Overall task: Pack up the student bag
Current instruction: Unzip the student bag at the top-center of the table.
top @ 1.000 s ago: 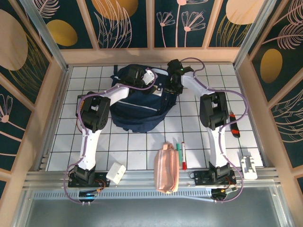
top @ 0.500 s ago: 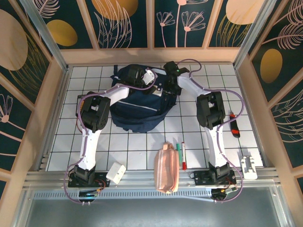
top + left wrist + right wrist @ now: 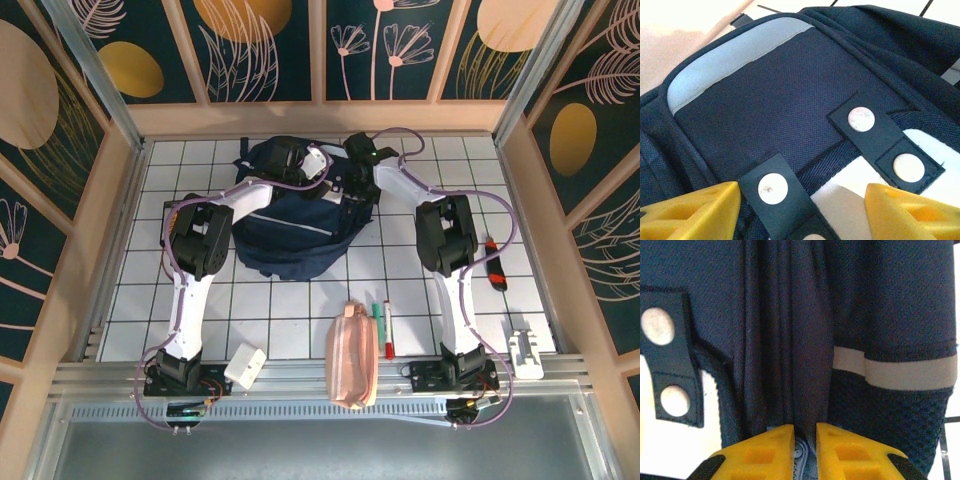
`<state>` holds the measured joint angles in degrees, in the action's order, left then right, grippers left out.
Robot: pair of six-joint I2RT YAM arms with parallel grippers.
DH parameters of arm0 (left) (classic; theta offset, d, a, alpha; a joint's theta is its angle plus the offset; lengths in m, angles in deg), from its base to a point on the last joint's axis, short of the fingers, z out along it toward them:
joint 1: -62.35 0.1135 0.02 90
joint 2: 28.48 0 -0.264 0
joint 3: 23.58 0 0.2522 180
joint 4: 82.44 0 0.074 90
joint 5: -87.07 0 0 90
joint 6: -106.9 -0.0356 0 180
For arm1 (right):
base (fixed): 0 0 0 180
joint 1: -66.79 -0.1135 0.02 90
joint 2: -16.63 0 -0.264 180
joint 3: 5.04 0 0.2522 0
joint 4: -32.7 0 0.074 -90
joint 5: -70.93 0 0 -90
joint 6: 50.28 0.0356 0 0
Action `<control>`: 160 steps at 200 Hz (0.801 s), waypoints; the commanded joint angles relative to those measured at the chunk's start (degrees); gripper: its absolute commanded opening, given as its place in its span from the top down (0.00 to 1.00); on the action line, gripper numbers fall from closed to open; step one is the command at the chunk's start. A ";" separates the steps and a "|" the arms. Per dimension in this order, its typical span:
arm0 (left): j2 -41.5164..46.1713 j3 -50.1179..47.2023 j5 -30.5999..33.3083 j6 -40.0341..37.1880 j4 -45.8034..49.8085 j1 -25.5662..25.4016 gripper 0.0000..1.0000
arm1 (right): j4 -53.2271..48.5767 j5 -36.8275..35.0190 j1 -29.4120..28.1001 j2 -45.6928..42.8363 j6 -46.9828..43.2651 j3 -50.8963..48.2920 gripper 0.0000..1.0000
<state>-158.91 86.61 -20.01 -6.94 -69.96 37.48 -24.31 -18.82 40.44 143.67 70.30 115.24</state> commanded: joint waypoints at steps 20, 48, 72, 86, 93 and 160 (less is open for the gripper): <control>-0.09 0.32 2.75 0.59 5.10 0.60 0.34 | -2.92 0.05 -2.34 -4.98 -0.86 -2.08 0.76; -0.43 0.97 2.95 0.76 5.32 0.60 0.34 | -1.94 0.62 -2.40 -5.09 -1.00 -4.48 0.73; -0.56 1.62 3.11 1.01 5.76 0.65 0.34 | -1.97 -0.93 -2.87 -4.26 -1.25 -5.39 0.73; -0.63 1.75 3.01 1.07 5.76 0.60 0.34 | -2.69 -5.07 -3.01 -3.42 -1.74 -5.36 0.73; -0.67 1.85 2.97 1.07 5.83 0.61 0.34 | -2.89 -7.05 -3.11 -3.11 -2.15 -5.53 0.74; -1.22 2.41 4.02 1.51 6.37 0.61 0.34 | -4.59 -14.06 -2.35 0.55 -4.59 1.52 0.79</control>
<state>-158.91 88.14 -18.85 -6.08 -67.27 37.46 -26.06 -29.22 37.25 141.27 67.05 112.22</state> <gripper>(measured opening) 0.658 0.230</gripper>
